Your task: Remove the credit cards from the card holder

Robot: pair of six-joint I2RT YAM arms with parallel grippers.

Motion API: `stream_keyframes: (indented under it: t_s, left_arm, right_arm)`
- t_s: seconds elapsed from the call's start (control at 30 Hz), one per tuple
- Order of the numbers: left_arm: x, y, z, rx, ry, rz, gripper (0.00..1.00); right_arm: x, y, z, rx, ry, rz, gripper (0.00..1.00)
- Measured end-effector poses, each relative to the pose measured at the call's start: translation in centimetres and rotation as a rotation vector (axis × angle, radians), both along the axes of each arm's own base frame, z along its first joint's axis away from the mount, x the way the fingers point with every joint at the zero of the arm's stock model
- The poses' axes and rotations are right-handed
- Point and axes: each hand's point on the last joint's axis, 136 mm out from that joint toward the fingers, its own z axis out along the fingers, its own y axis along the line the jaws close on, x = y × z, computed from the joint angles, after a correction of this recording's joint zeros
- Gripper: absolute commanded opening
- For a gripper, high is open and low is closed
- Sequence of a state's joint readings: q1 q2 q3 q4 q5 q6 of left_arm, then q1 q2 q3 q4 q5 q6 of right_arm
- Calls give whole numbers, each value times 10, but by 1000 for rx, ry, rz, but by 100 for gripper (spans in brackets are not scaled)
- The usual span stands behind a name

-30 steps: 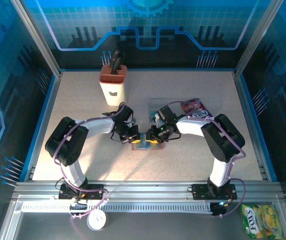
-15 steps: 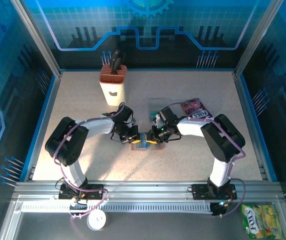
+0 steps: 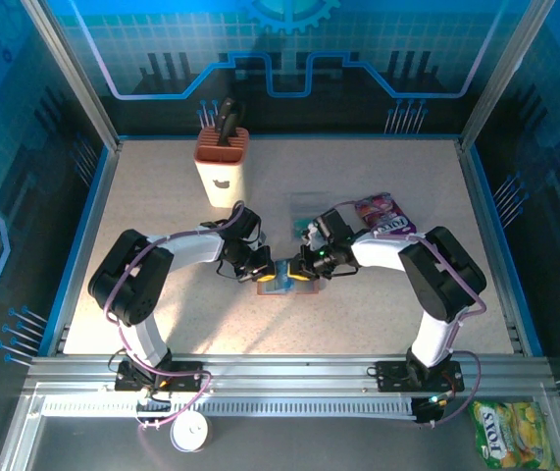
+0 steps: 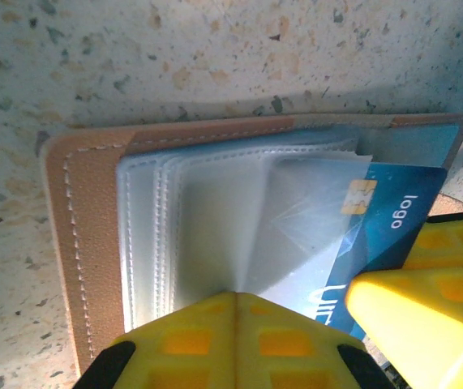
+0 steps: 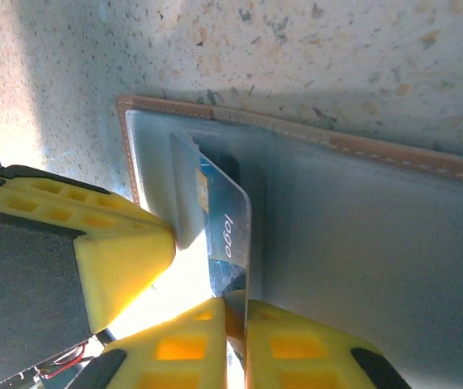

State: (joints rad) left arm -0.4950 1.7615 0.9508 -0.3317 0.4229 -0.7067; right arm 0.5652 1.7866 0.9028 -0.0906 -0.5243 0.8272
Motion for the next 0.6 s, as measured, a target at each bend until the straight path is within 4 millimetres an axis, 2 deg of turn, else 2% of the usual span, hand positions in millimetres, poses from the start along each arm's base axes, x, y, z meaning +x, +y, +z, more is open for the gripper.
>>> stream_keyframes:
  t_s: [0.6]
  left_arm:
    - [0,0,1,-1,-3,1,7]
  right_arm:
    - [-3,-22,15,-58,-31,21,10]
